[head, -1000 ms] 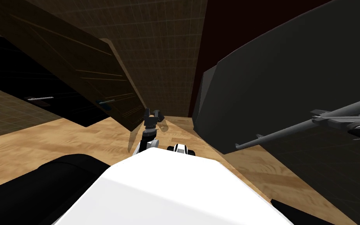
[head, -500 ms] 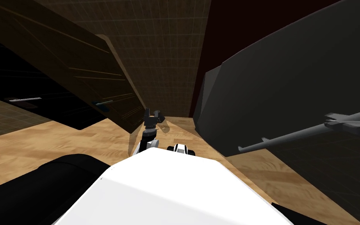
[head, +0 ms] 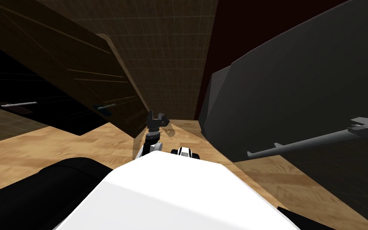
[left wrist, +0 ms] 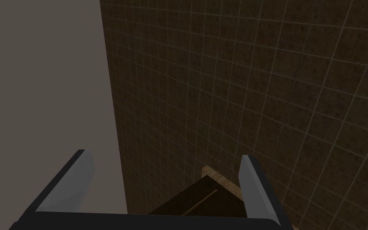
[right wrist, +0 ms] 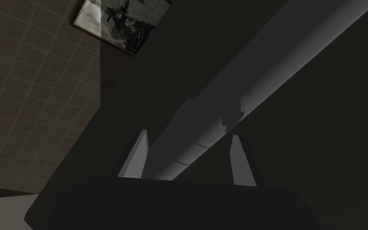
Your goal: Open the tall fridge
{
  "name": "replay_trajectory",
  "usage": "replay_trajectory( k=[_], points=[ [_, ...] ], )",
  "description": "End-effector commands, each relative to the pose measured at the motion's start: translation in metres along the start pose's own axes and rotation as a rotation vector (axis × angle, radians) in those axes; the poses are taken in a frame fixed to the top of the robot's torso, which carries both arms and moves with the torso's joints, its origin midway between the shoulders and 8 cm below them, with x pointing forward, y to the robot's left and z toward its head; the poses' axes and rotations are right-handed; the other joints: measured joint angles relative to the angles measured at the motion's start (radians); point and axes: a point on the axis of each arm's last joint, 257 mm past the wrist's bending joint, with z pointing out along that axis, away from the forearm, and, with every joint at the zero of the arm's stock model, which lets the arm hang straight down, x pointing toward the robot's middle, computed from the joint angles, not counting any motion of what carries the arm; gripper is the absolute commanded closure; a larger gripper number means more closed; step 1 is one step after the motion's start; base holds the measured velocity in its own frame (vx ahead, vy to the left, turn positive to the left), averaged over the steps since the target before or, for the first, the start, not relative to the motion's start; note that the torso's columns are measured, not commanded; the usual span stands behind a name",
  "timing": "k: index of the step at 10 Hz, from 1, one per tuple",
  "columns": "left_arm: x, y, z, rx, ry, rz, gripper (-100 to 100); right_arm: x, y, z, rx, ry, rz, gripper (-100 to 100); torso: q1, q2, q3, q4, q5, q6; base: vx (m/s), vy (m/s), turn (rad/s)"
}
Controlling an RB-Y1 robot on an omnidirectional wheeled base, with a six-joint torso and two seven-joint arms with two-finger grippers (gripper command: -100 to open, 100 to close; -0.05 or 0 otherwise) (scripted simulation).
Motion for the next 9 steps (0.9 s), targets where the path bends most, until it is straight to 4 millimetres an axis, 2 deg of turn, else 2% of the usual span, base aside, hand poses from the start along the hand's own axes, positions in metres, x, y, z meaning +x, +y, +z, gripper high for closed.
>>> replay_trajectory(
  k=[1,3,4,5,6,8,9],
  points=[
    [0.0,0.0,0.0,0.0,0.0,0.0,0,0.011,-0.015,-0.002,0.038,0.026,-0.004,100,-0.001,0.0,0.0,0.0,0.0,0.0,0.023,0.224,-0.064],
    [0.0,0.0,0.0,0.0,0.0,0.0,0,0.013,-0.01,-0.001,0.031,0.026,0.002,100,-0.006,0.0,-0.001,0.001,0.002,-0.002,-0.003,0.108,-0.027],
    [0.0,0.0,0.0,0.0,0.0,0.0,0,0.027,-0.023,-0.005,0.058,0.054,0.005,100,-0.008,-0.001,-0.002,0.001,0.002,-0.003,0.102,0.214,-0.082],
    [0.0,0.0,0.0,0.0,0.0,0.0,0,0.027,-0.023,-0.005,0.058,0.054,0.005,100,0.001,-0.005,-0.002,-0.001,-0.001,0.002,0.098,0.232,-0.11],
    [0.0,0.0,0.0,0.0,0.0,0.0,0,0.016,-0.03,-0.007,0.047,0.042,0.009,-100,-0.001,-0.003,-0.002,-0.001,0.0,-0.001,0.057,0.089,-0.092],
    [0.0,0.0,0.0,0.0,0.0,0.0,0,0.016,-0.03,-0.007,0.047,0.042,0.009,-100,-0.015,0.0,0.0,0.0,-0.005,-0.002,0.026,-0.022,0.004],
    [0.0,0.0,0.0,0.0,0.0,0.001,0,0.009,-0.037,-0.01,0.04,0.037,0.01,-100,-0.014,0.0,0.001,0.0,-0.006,-0.002,0.045,-0.023,-0.042]
  ],
)
